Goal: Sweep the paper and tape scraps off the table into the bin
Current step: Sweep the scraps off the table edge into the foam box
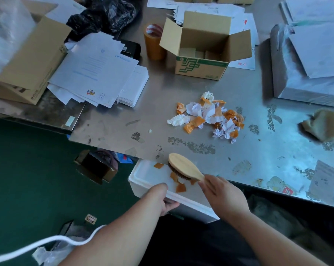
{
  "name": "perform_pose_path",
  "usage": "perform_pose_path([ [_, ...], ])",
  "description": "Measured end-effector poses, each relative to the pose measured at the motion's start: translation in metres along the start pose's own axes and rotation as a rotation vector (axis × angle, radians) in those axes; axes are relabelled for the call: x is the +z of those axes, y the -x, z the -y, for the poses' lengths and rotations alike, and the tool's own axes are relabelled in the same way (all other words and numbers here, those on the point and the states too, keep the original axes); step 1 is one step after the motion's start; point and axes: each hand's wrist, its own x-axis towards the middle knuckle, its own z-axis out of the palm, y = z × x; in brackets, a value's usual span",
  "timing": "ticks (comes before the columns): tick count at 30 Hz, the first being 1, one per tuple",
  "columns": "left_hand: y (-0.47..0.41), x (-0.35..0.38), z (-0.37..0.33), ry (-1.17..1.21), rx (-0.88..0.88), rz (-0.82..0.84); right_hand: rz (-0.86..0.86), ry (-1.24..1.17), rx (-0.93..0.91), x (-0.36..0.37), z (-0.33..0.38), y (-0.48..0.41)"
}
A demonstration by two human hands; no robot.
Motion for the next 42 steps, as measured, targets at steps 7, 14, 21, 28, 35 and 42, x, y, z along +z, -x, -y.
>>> perform_pose_path([
  [7,-0.003,-0.004,-0.012,-0.036,-0.001,-0.014,-0.080,0.003,-0.096,-0.042,0.012,-0.069],
  [14,-0.015,0.002,-0.009,-0.027,0.044,-0.032,-0.162,0.065,-0.131,-0.080,0.026,-0.159],
  [21,-0.022,0.012,-0.008,0.087,0.041,-0.009,-0.131,0.102,-0.118,-0.100,0.036,-0.215],
  [28,-0.023,0.022,-0.006,0.132,0.013,-0.018,0.027,0.220,-0.170,-0.093,0.044,-0.214],
  [35,-0.021,0.023,-0.002,0.098,0.044,-0.026,0.098,0.174,-0.219,-0.066,0.039,-0.161],
  [42,-0.013,0.021,-0.002,0.024,0.045,-0.034,0.133,0.126,-0.212,-0.039,0.018,-0.109],
])
